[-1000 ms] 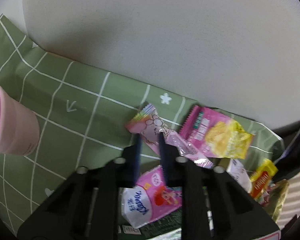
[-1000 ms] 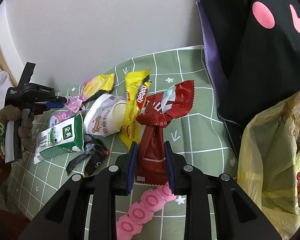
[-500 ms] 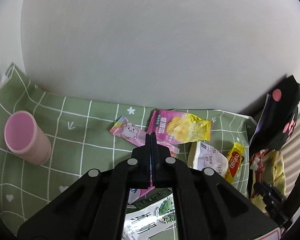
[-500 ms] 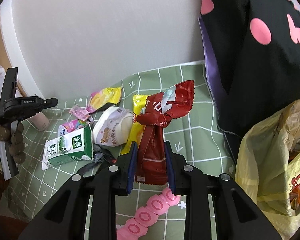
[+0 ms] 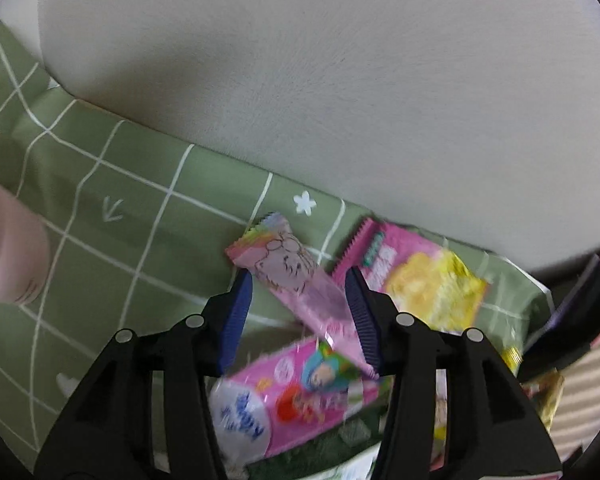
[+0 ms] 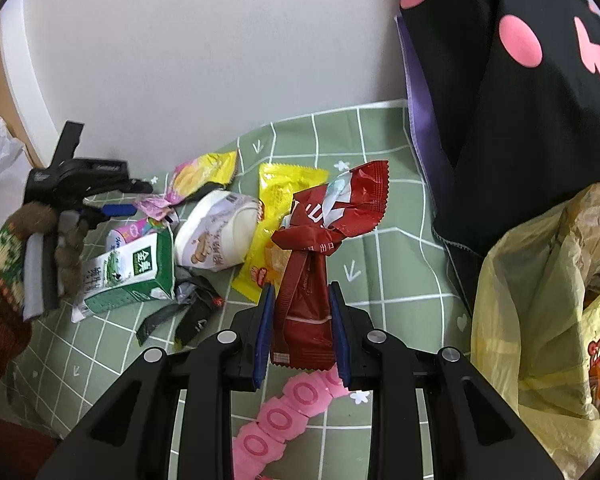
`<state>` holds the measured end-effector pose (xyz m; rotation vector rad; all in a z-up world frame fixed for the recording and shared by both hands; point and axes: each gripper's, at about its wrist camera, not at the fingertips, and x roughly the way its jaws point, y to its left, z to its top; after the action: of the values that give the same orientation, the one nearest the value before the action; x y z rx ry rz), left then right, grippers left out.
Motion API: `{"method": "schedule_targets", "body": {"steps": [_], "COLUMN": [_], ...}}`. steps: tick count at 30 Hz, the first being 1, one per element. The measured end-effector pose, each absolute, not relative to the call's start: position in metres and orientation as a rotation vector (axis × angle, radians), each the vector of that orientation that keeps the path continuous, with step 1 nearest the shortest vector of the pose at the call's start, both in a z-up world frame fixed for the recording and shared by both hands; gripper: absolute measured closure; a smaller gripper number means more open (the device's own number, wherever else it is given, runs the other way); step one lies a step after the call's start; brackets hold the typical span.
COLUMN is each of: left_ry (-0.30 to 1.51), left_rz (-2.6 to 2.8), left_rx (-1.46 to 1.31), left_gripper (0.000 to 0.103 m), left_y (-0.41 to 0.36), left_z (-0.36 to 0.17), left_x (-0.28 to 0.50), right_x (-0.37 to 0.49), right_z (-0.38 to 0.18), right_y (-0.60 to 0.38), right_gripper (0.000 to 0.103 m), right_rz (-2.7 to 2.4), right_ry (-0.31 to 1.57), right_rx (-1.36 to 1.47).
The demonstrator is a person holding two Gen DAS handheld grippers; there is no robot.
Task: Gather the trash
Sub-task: 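Grasp the pink rainbow-topped candy wrapper with the left gripper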
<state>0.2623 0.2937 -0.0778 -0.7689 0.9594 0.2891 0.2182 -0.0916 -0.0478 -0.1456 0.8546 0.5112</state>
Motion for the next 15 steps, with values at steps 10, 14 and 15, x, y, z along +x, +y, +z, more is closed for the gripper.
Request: {"method": "schedule_targets", "body": {"steps": [10, 14, 15], "left_ry": [0.862, 0.770, 0.758], "left_rz": [0.162, 0.097, 0.087], "left_rx": [-0.662, -0.515, -0.493], "left_gripper": [0.097, 0.097, 0.097], "left_y": [0.271, 0.242, 0.237], "left_z": [-0.039, -0.003, 0.003], "left_x": [0.242, 0.228, 0.226], "right_x": [0.220, 0.218, 0.217], "right_z": [-0.045, -0.038, -0.037], "right_y": [-0.113, -0.115, -0.115], "right_gripper": [0.077, 0.077, 0.077], "right_rz": [0.480, 0.469, 0.466], "right_ry": [0.856, 0.835, 0.829], "right_rx": [-0.081, -0.088, -0.090]}}
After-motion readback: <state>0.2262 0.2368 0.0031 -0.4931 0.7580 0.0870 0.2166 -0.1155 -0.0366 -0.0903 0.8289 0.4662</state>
